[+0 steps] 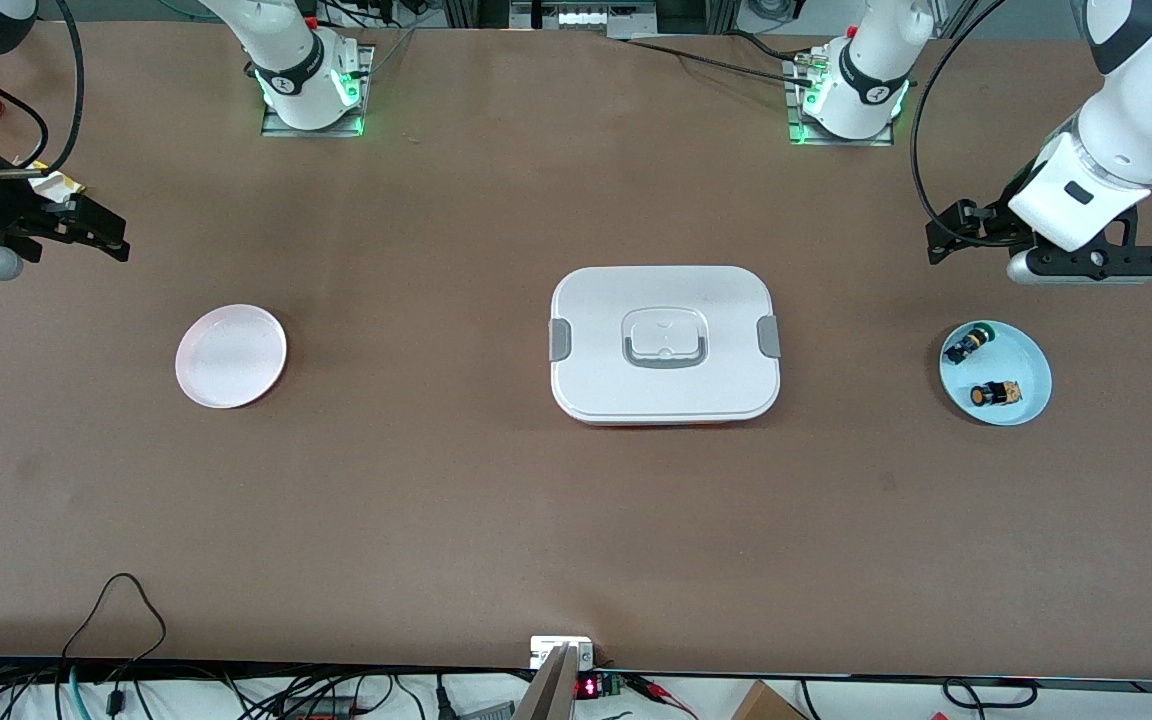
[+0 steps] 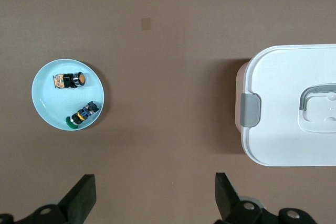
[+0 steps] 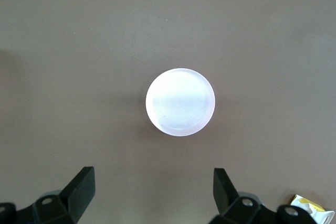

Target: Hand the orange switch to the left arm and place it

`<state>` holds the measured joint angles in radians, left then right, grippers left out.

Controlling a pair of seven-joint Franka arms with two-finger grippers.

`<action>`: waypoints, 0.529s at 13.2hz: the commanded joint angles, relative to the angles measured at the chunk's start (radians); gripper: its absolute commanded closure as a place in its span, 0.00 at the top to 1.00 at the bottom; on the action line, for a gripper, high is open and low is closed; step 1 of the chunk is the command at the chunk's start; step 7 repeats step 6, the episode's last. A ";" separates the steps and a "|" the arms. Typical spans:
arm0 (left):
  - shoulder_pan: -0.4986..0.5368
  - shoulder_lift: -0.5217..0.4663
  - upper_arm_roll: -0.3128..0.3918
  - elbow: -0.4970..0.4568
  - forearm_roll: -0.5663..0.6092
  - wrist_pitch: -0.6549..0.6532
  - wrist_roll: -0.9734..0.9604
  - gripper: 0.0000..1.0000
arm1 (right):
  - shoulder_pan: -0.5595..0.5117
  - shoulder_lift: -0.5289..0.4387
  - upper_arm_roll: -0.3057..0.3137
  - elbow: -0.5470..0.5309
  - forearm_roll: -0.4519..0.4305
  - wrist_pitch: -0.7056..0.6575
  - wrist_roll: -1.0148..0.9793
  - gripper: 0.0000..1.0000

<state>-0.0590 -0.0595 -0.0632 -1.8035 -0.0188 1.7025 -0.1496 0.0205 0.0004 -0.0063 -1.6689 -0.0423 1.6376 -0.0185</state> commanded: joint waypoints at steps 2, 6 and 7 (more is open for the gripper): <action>0.001 0.001 0.005 0.019 0.037 -0.017 -0.001 1.00 | -0.008 -0.007 0.003 0.009 0.015 -0.015 -0.018 1.00; 0.004 0.000 0.000 0.020 0.060 -0.024 -0.001 1.00 | -0.008 -0.007 0.003 0.009 0.016 -0.013 -0.017 1.00; 0.004 0.000 0.000 0.020 0.060 -0.024 -0.001 1.00 | -0.008 -0.007 0.003 0.009 0.016 -0.013 -0.017 1.00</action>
